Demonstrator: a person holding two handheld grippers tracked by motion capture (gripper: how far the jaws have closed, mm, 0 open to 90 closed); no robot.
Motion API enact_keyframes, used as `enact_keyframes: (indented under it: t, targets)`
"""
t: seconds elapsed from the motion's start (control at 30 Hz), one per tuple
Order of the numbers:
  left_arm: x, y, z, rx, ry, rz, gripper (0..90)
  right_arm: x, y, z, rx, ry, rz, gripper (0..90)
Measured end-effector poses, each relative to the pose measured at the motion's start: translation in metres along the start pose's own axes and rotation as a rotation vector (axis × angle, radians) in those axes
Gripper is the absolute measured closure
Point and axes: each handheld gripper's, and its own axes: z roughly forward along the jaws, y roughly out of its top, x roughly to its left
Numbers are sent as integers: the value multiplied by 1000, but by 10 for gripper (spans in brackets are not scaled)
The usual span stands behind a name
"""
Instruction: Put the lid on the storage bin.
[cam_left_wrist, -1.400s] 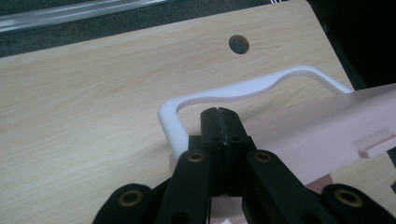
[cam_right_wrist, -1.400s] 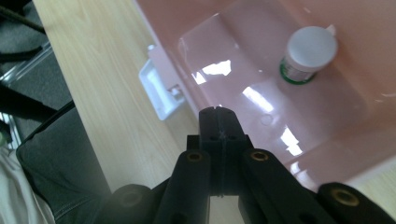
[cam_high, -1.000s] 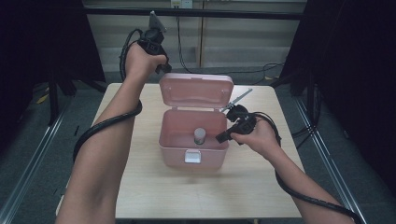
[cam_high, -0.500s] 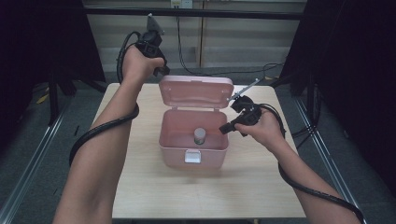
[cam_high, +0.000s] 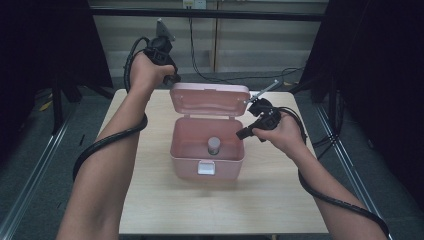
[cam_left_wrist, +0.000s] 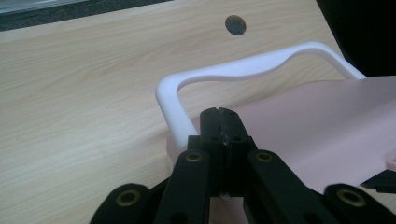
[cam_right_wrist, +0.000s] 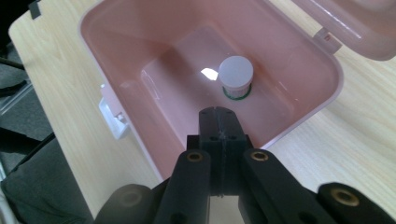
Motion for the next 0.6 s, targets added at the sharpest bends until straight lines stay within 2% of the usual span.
enact_keyframes:
  t: [0.07, 0.6]
  targets:
    - [1, -1, 0, 5, 2, 13, 895, 0, 1, 0, 3, 2, -1, 900]
    - [3, -10, 9, 20, -11, 0, 893, -4, 1, -5, -15, -8, 3, 900]
